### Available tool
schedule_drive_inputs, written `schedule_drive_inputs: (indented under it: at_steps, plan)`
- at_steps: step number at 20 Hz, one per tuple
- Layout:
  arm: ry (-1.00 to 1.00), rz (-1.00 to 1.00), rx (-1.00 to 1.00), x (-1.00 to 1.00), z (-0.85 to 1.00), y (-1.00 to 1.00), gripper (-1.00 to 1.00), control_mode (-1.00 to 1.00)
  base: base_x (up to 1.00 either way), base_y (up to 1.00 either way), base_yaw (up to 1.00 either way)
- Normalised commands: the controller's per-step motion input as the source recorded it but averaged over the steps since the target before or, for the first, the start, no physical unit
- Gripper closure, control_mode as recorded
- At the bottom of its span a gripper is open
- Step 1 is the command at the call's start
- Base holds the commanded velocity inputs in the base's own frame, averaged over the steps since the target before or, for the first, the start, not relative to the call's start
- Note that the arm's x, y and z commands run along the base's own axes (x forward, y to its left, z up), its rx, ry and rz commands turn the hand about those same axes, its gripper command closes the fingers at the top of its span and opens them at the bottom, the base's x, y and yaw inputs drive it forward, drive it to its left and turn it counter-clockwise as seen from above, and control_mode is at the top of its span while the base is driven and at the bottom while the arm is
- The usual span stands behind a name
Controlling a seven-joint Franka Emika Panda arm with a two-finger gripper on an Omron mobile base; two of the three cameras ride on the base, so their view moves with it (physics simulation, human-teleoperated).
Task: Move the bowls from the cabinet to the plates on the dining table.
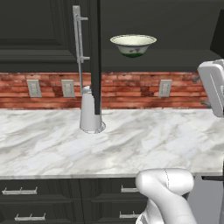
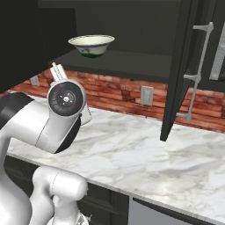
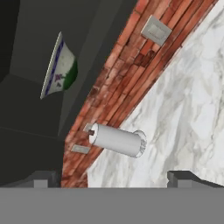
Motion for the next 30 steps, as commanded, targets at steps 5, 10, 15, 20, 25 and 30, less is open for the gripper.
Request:
schedule_drive_inputs:
  at_steps: [5,10,15,20,25,30]
  plan:
    - [-0.06,-0.01,0.06,0.23,0.13,0.08,-1.0,-1.0,0.0,0.0,0.0]
    - [-0.03,0.0,0.05,0.26,0.21,0.1,-1.0,-1.0,0.0,0.0,0.0]
    - [0.02,0.01,0.08,0.18,0.31,0.01,-1.0,-1.0,0.0,0.0,0.0]
    - [0.03,0.03,0.08,0.27,0.19,0.0,-1.0,-1.0,0.0,0.0,0.0]
    - [0.01,0.03,0.06,0.3,0.11,0.01,-1.0,-1.0,0.0,0.0,0.0]
    - [-0.02,0.02,0.04,0.35,0.01,0.05,-1.0,-1.0,0.0,0.0,0.0]
